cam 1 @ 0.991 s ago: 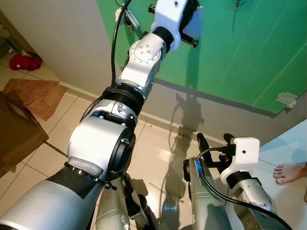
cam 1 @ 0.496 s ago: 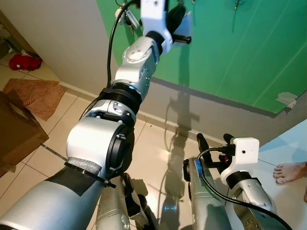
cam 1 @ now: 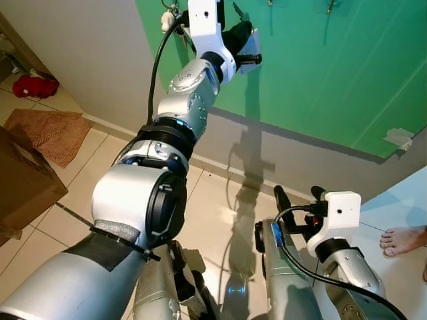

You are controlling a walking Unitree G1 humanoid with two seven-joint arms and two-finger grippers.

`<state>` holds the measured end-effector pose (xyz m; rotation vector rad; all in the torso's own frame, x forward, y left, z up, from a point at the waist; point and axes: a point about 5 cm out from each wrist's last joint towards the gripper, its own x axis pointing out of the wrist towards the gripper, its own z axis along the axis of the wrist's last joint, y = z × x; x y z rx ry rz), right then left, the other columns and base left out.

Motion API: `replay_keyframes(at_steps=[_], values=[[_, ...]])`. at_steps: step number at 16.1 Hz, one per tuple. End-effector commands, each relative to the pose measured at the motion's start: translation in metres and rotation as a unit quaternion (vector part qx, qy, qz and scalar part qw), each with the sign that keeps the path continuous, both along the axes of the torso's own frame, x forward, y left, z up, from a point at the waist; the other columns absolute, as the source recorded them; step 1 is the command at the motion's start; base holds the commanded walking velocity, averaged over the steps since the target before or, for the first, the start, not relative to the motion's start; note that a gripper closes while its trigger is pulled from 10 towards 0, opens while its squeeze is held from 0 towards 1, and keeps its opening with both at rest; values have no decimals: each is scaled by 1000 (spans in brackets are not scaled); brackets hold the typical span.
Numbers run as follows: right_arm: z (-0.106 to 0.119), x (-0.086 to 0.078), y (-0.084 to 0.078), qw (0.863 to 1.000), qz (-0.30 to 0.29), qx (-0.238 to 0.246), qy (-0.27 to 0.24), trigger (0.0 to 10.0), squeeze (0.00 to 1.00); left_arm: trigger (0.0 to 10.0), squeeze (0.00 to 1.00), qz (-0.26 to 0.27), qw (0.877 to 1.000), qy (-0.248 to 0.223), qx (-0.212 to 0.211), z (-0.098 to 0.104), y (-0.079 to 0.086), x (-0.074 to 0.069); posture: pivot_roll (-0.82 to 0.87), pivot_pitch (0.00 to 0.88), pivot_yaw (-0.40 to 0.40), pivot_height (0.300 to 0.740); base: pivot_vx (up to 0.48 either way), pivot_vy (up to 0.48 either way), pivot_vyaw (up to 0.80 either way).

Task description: Hang keys on a hook

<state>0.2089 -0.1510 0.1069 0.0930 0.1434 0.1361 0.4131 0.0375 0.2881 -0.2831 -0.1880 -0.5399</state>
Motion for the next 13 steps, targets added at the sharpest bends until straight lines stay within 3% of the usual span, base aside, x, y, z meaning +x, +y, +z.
replay_keyframes(at_steps=[1, 2, 3, 5, 8, 13], values=[[-4, -2, 0, 1000, 1, 1, 5, 10000, 0, 0, 0, -1, 998, -45, 42, 4, -4, -3, -431, 201, 111, 607, 0, 0, 0], [-4, -1, 0, 1000, 0, 1, 5, 10000, 0, 0, 0, -6, 996, -65, 60, 5, -7, -5, -431, 201, 111, 612, 0, 0, 0], [-4, -2, 0, 1000, 0, 1, 5, 10000, 0, 0, 0, -25, 987, -119, 103, 9, -19, -13, -431, 201, 111, 627, 0, 0, 0], [-4, -1, 0, 1000, 0, 2, 5, 10000, 0, 0, 0, -51, 979, -155, 126, 10, -31, -21, -430, 207, 112, 647, 0, 0, 0], [-4, -2, 0, 1000, -1, 5, 6, 10000, 0, 0, 0, -81, 970, -183, 137, 9, -43, -30, -429, 210, 115, 677, 0, 0, 0], [-3, 0, 0, 1000, -2, 5, 4, 10000, 12, 0, 0, -77, 966, -196, 151, 8, -42, -32, -427, 213, 115, 727, 0, 0, 0]])
